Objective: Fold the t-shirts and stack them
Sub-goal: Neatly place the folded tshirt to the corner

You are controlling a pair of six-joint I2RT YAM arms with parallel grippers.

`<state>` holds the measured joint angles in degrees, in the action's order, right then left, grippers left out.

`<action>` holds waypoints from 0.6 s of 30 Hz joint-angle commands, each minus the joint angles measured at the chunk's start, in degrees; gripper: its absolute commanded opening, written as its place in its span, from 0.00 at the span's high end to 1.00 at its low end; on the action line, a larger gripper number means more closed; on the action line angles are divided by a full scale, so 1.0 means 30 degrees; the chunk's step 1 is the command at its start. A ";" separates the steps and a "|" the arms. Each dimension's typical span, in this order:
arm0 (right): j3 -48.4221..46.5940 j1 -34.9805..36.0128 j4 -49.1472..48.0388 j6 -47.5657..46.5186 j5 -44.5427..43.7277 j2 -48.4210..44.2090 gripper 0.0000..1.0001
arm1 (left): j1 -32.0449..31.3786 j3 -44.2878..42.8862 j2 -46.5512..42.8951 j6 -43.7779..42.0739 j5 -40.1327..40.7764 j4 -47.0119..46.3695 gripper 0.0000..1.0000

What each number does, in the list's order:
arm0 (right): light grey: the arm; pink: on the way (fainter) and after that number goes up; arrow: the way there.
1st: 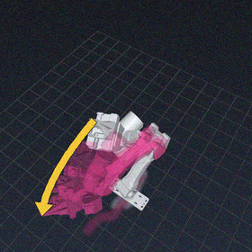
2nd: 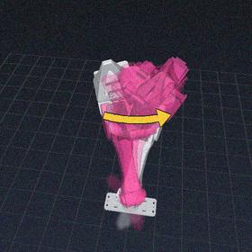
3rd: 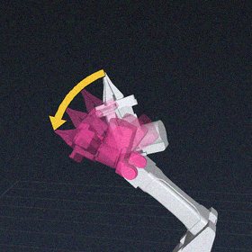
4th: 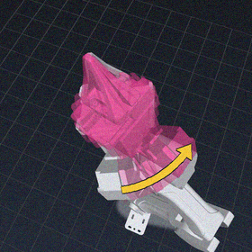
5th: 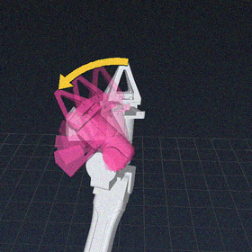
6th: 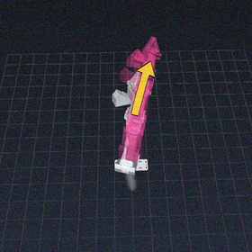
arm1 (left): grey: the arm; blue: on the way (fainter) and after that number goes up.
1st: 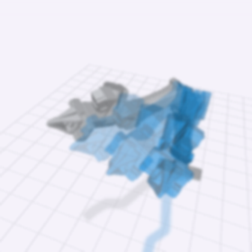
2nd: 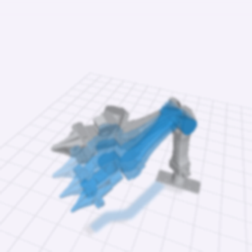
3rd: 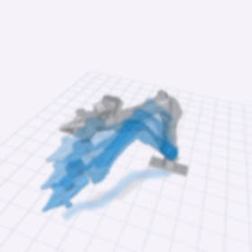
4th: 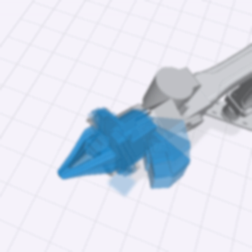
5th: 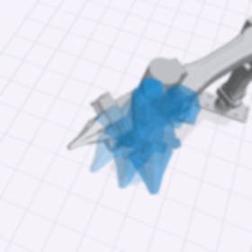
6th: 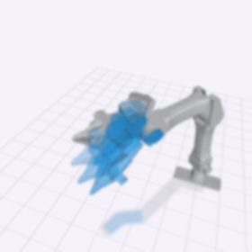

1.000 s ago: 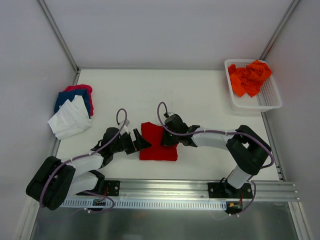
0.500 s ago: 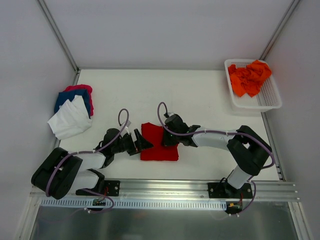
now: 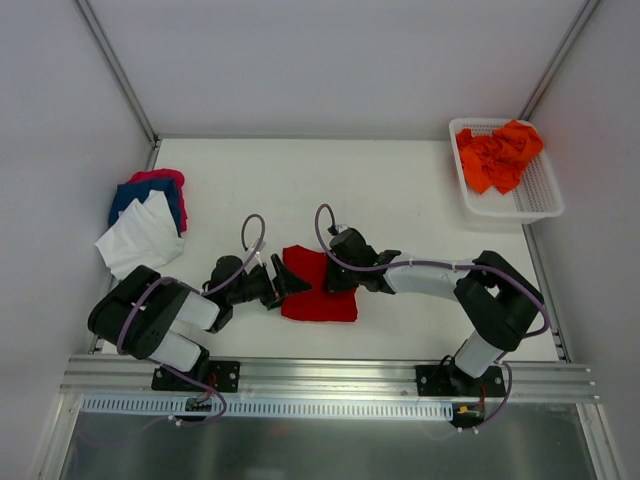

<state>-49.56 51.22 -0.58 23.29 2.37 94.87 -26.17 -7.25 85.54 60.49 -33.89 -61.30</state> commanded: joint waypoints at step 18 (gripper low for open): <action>-0.1204 -0.0023 0.0427 -0.0175 0.0322 0.0135 1.00 | -0.0035 0.1358 -1.7866 -0.2384 0.2947 2.1689 0.02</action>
<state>-51.11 51.20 -0.08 23.27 2.79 95.29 -26.22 -4.62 37.41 52.95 -26.20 -7.88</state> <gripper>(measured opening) 0.009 0.985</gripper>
